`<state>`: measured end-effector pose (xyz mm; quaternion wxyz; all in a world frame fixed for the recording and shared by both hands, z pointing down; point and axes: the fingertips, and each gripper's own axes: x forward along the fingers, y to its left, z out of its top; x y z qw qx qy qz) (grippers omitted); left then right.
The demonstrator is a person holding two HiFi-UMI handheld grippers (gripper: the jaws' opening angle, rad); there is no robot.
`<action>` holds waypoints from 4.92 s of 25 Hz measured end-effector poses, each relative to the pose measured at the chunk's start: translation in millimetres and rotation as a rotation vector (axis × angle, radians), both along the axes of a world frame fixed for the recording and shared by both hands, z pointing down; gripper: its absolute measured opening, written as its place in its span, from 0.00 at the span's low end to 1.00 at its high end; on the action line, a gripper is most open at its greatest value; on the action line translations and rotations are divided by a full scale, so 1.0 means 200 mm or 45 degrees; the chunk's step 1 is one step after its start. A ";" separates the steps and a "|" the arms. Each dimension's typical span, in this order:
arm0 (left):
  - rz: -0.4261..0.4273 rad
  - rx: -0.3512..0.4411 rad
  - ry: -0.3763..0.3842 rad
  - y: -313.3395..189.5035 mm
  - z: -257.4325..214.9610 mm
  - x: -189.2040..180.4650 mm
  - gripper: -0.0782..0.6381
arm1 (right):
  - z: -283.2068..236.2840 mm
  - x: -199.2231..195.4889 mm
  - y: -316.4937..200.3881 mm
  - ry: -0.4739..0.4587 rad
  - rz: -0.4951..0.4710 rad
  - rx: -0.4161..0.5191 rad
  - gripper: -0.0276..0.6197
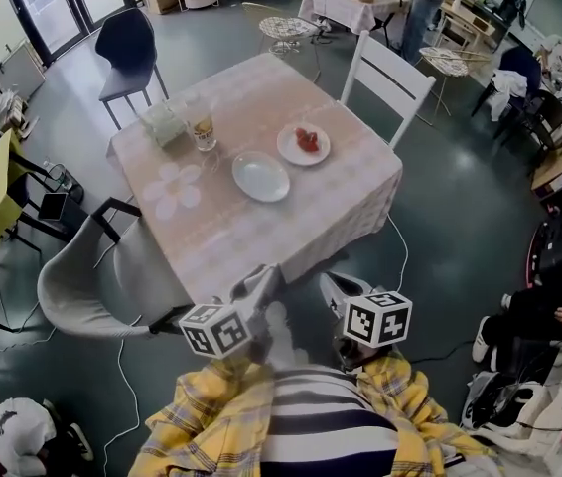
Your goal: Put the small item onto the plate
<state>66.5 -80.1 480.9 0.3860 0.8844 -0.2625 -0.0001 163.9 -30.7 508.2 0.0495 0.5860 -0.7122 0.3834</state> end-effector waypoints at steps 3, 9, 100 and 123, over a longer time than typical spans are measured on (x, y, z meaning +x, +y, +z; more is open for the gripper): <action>-0.004 -0.014 -0.002 -0.13 0.00 0.04 0.23 | 0.00 0.02 -0.10 0.005 -0.009 -0.020 0.05; 0.009 -0.035 0.001 -0.38 0.01 0.14 0.23 | -0.02 0.13 -0.37 0.020 -0.005 -0.034 0.05; -0.343 0.025 -0.339 -1.22 0.17 0.26 0.11 | 0.10 0.11 -1.44 0.030 -0.663 -0.159 0.05; -0.213 -0.017 -0.332 -0.94 0.19 0.18 0.11 | 0.05 0.09 -1.21 0.062 -0.532 -0.118 0.05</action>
